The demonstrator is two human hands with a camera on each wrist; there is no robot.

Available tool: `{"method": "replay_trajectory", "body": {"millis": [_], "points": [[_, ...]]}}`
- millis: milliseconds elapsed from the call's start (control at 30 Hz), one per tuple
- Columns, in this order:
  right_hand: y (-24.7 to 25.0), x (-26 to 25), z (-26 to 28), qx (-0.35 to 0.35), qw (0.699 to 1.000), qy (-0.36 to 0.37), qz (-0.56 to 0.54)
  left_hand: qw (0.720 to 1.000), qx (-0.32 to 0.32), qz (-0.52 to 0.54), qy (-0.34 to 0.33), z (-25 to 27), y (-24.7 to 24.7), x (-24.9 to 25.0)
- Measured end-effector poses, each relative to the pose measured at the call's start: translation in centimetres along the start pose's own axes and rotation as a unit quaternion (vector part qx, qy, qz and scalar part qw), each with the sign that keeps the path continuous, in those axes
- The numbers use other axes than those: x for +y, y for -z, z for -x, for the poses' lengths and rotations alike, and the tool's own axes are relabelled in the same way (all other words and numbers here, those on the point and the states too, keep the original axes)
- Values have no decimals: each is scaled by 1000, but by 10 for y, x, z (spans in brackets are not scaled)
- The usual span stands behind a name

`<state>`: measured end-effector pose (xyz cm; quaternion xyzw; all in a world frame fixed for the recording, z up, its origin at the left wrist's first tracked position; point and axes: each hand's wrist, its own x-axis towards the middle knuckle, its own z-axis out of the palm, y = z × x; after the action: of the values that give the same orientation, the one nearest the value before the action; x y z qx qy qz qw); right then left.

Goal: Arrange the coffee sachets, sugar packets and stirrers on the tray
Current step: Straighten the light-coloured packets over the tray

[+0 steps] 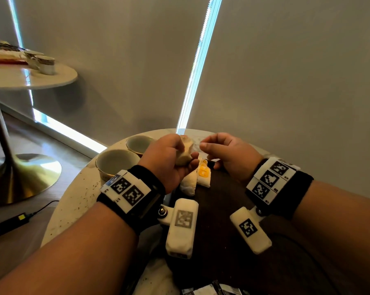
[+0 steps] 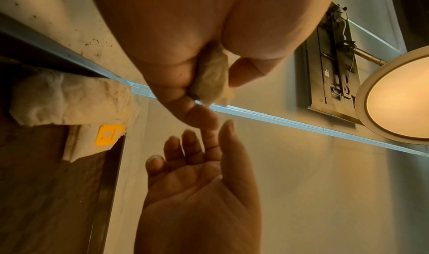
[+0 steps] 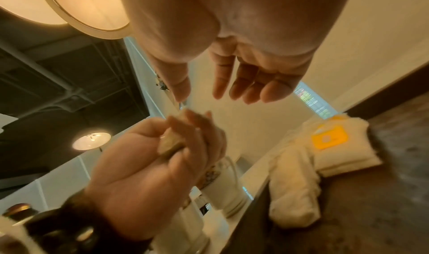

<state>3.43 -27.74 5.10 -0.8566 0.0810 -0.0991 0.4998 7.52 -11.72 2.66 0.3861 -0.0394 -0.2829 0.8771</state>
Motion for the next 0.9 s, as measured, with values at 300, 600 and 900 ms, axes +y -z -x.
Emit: {"method": "replay_trajectory", "body": {"millis": [300, 600, 900], "points": [[-17, -3, 6, 18, 998, 48, -48, 998, -35, -37, -29, -5, 2, -6], [-17, -1, 5, 40, 993, 31, -104, 998, -41, -41, -6, -5, 2, -3], [-14, -2, 6, 36, 989, 29, -143, 997, -14, -71, -7, -9, 3, -6]]}}
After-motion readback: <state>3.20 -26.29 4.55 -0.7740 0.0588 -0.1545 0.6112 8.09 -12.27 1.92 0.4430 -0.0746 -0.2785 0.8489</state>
